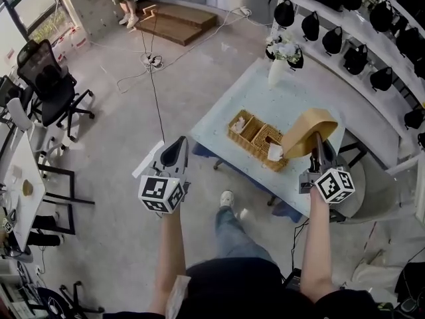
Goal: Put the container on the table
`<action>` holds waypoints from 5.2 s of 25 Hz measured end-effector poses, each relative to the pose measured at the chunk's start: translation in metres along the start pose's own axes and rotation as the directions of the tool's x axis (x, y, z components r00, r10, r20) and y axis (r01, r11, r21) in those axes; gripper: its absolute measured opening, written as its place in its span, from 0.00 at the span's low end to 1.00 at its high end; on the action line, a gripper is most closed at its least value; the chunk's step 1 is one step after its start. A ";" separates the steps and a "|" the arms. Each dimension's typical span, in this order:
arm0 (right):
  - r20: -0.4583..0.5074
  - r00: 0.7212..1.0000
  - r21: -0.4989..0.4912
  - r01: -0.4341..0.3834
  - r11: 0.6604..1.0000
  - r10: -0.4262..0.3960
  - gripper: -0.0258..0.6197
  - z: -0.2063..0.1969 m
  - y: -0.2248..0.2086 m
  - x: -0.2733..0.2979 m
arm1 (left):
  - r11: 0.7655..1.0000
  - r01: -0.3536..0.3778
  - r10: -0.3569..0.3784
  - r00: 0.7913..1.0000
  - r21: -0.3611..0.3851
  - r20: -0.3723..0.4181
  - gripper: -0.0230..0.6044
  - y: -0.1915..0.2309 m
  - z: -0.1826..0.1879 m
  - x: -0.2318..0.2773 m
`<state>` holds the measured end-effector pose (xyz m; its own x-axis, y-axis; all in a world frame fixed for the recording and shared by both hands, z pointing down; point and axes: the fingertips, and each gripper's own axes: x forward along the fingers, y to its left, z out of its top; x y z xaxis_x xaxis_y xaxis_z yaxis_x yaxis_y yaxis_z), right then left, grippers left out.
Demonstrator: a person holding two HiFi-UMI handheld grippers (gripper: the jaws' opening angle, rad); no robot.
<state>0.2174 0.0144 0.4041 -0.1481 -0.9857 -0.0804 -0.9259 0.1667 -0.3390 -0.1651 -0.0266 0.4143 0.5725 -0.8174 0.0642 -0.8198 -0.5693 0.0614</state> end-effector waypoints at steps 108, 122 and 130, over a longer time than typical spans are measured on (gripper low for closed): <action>-0.931 0.314 -0.136 0.169 0.976 -0.185 0.21 -0.358 -0.169 0.362 | 0.943 0.266 -0.331 0.800 -0.199 -0.500 0.05 0.045 -0.246 0.471; -0.872 0.433 -0.153 0.201 0.968 -0.228 0.22 -0.295 -0.168 0.359 | 0.941 0.293 -0.339 0.817 -0.170 -0.466 0.05 0.038 -0.209 0.468; -0.667 0.712 -0.156 0.155 0.975 -0.220 0.20 -0.195 -0.133 0.351 | 0.938 0.318 -0.347 0.859 -0.138 -0.376 0.05 0.030 -0.142 0.450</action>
<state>0.2212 -0.3582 0.6038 -0.1335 -0.7547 0.6424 -0.9804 0.0058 -0.1969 0.0700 -0.3990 0.5861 0.7814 -0.4720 0.4082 -0.5850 -0.7818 0.2157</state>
